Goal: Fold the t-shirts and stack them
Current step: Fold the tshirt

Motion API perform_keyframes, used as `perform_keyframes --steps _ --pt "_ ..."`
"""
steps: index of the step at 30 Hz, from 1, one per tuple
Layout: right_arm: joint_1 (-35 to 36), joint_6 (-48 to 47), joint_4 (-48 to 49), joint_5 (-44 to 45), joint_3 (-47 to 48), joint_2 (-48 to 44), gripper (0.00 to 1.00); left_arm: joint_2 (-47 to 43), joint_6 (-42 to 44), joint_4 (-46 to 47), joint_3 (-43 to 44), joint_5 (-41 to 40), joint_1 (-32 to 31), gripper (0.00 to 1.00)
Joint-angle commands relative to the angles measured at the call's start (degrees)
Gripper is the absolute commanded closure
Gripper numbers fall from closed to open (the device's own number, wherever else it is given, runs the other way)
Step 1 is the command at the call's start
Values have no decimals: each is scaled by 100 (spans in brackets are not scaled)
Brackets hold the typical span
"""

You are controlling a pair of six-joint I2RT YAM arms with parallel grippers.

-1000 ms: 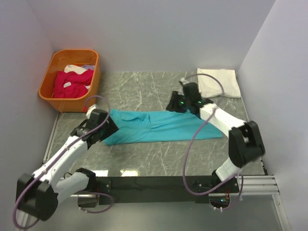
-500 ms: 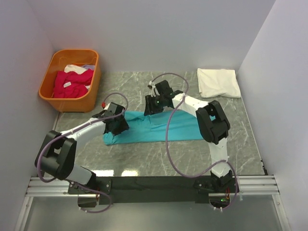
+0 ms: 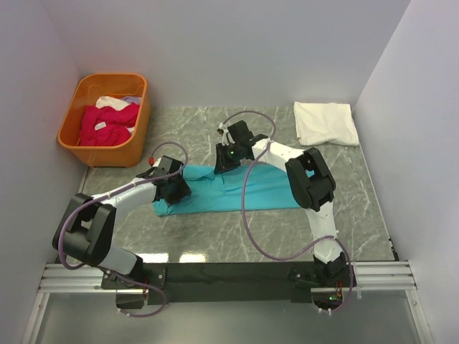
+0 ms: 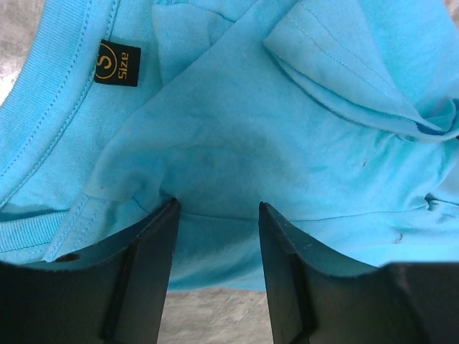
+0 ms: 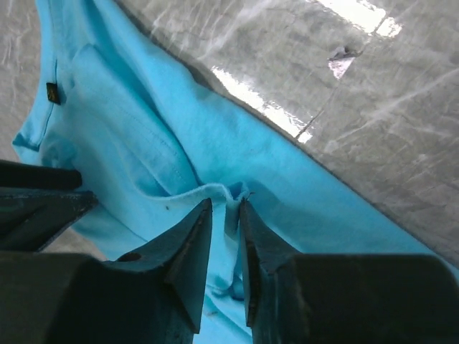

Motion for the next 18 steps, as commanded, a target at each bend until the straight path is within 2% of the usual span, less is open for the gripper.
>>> perform_keyframes --steps 1,9,13,18 --pt "-95 373 288 165 97 76 73 -9 -76 -72 -207 -112 33 45" --pt "-737 1657 1159 86 -932 -310 78 -132 -137 -116 -242 -191 42 45" --pt "-764 1509 1151 42 -1072 -512 77 -246 -102 -222 -146 -252 42 44" --pt "-790 1079 950 340 -1284 -1161 68 -571 -32 -468 144 -480 42 33"
